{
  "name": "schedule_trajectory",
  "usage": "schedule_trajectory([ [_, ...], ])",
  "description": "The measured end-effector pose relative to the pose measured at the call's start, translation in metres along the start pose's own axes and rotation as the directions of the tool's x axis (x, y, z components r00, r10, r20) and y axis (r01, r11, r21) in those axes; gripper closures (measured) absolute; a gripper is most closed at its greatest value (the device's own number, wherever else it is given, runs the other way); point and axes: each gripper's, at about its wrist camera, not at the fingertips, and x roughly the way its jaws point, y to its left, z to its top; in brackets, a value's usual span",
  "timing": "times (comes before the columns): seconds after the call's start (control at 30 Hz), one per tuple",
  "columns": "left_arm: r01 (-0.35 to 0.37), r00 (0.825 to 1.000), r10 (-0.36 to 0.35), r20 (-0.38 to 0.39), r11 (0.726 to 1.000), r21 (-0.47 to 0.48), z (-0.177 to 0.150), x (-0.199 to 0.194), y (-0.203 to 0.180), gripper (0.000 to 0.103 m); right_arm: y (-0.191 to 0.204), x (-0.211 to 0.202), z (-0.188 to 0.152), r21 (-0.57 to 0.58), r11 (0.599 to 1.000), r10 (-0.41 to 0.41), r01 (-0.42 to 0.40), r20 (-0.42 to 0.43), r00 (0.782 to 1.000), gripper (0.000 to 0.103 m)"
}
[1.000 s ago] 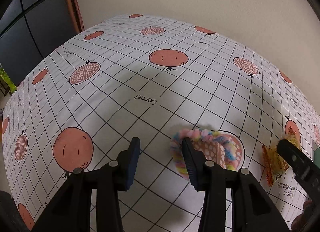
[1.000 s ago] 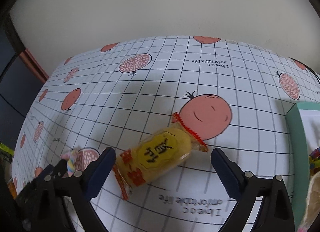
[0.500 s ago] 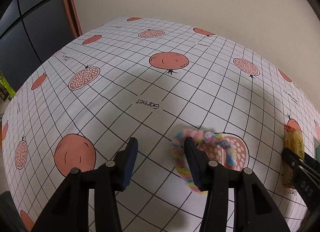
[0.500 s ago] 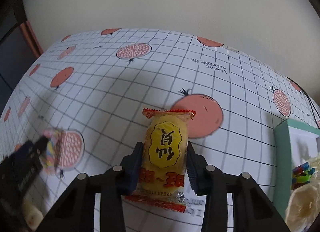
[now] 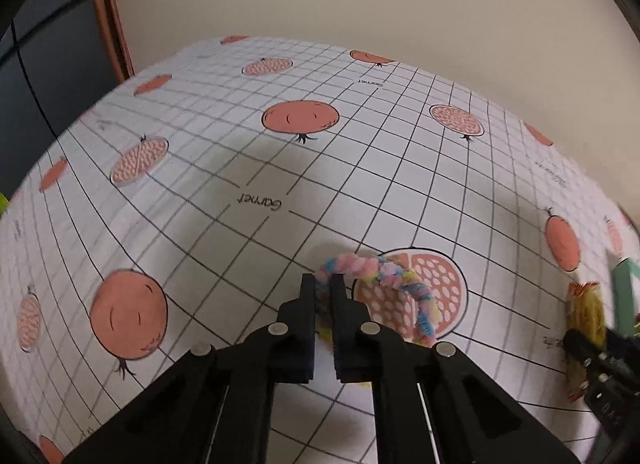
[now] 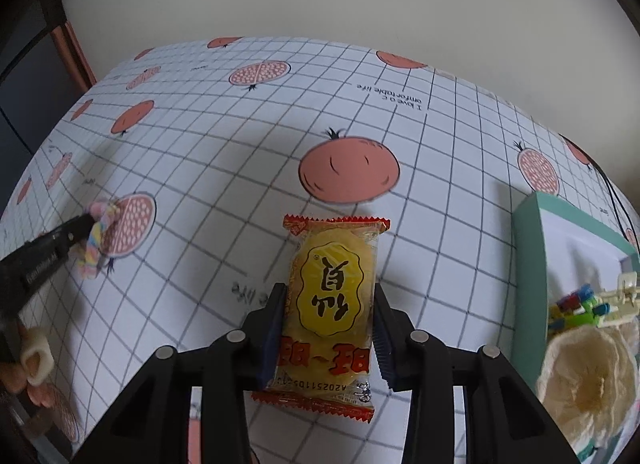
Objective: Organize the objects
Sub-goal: 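Carry the bracelet and yellow snack into the tray with both tools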
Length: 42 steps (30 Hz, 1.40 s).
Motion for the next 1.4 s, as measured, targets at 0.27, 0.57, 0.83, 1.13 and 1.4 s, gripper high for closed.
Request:
schedule_trajectory([
  [0.27, 0.030, 0.998, -0.031, -0.063, 0.999, -0.016, -0.013, -0.009, -0.001, 0.097, 0.001, -0.011, -0.020, -0.017, 1.000, 0.011, -0.011, -0.041, 0.999, 0.063],
  [0.57, 0.064, 0.989, -0.075, -0.129, 0.994, -0.087, -0.030, -0.024, -0.004, 0.097, -0.003, -0.040, -0.042, -0.035, 0.999, 0.016, -0.017, -0.044, 0.999, 0.063],
  [0.83, 0.088, 0.991, -0.094, -0.097, 0.994, -0.059, -0.040, -0.062, -0.021, 0.097, -0.019, -0.077, -0.052, -0.015, 1.000, 0.017, -0.017, -0.012, 1.000, 0.063],
  [1.13, 0.119, 0.991, -0.120, -0.058, 0.993, -0.016, -0.052, -0.101, -0.039, 0.097, -0.035, -0.116, -0.069, 0.023, 0.999, 0.028, -0.029, 0.032, 0.999, 0.063],
  [1.4, 0.170, 0.985, -0.169, -0.028, 0.985, 0.024, -0.065, -0.132, -0.067, 0.097, -0.061, -0.134, -0.082, 0.075, 0.997, 0.027, -0.031, 0.047, 0.999, 0.063],
])
